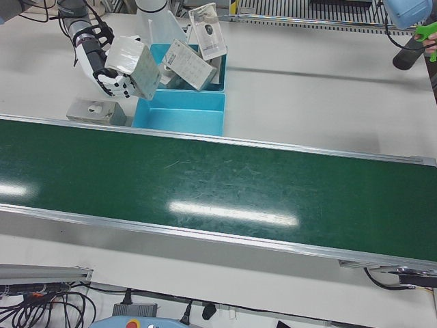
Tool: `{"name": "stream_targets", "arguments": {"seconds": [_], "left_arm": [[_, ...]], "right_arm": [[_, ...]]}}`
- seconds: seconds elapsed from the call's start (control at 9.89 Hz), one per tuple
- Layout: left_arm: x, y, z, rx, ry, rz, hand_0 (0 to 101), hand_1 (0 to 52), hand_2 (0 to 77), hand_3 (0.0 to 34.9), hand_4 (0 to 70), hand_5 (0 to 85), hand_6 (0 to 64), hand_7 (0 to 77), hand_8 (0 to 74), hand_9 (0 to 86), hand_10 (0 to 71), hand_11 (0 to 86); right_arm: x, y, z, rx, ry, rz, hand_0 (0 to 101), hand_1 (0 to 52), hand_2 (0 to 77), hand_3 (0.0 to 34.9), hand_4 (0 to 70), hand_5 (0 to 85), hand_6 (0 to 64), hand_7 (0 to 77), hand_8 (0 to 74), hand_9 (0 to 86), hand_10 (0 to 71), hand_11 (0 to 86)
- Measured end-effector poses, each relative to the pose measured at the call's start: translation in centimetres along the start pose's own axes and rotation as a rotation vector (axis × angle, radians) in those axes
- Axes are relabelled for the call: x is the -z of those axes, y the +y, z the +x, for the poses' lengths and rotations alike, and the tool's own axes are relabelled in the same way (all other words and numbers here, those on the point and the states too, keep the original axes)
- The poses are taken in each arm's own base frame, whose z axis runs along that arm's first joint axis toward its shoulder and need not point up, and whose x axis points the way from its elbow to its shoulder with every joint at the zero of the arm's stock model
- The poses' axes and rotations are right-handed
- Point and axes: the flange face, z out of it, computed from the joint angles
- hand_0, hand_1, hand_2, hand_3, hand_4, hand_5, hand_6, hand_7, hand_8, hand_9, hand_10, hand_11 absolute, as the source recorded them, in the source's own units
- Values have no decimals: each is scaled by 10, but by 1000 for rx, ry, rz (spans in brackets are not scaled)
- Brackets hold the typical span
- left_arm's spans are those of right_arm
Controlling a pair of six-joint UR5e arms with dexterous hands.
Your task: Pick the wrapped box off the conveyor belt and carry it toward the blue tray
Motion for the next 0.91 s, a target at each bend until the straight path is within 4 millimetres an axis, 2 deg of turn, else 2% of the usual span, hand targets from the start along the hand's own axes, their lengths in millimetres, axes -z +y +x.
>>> {"name": "stream_targets", "arguments": {"seconds": [0.1, 0.2, 0.3, 0.4, 0.51, 0.61, 0.71, 0.81, 0.91], "left_arm": [[0, 0, 0, 0, 0, 0, 0, 0, 11, 0, 0, 11, 0, 5, 5, 0, 5, 0], [0, 0, 0, 0, 0, 0, 0, 0, 11, 0, 0, 11, 0, 5, 5, 0, 5, 0], [0, 0, 0, 0, 0, 0, 0, 0, 5, 0, 0, 11, 0, 5, 5, 0, 5, 0], [0, 0, 0, 0, 0, 0, 0, 0, 5, 0, 0, 11, 0, 5, 5, 0, 5, 0], [0, 0, 0, 0, 0, 0, 0, 0, 11, 0, 0, 11, 0, 5, 5, 0, 5, 0], [0, 0, 0, 0, 0, 0, 0, 0, 11, 0, 0, 11, 0, 5, 5, 0, 5, 0], [0, 0, 0, 0, 0, 0, 0, 0, 5, 0, 0, 11, 0, 5, 5, 0, 5, 0], [0, 0, 0, 0, 0, 0, 0, 0, 5, 0, 0, 11, 0, 5, 5, 0, 0, 0], [0, 0, 0, 0, 0, 0, 0, 0, 11, 0, 0, 11, 0, 5, 5, 0, 5, 0]], "right_arm": [[0, -1, 8, -3, 8, -1, 541, 54, 164, 30, 235, 758, 447, 774, 355, 791, 245, 818], [0, -2, 12, -4, 19, -3, 541, 54, 164, 30, 235, 758, 447, 774, 355, 791, 245, 818], [0, -2, 15, -4, 26, -5, 500, 185, 104, 125, 104, 115, 273, 774, 0, 11, 0, 0], [0, -2, 16, -4, 31, -6, 500, 185, 104, 125, 104, 115, 273, 774, 0, 11, 0, 0], [0, -1, 15, -6, 34, -9, 480, 169, 125, 202, 115, 5, 0, 0, 0, 5, 0, 5], [0, 2, 10, -13, 35, -21, 480, 169, 125, 202, 120, 16, 0, 0, 0, 11, 0, 5], [-1, 7, -4, -17, 30, -39, 480, 142, 22, 273, 115, 82, 33, 0, 0, 27, 0, 5], [-4, 8, -26, -13, 17, -56, 480, 142, 22, 273, 115, 82, 33, 0, 0, 27, 0, 5], [-4, 7, -60, -7, -9, -79, 480, 104, 55, 299, 109, 109, 33, 60, 0, 27, 0, 5]]}}
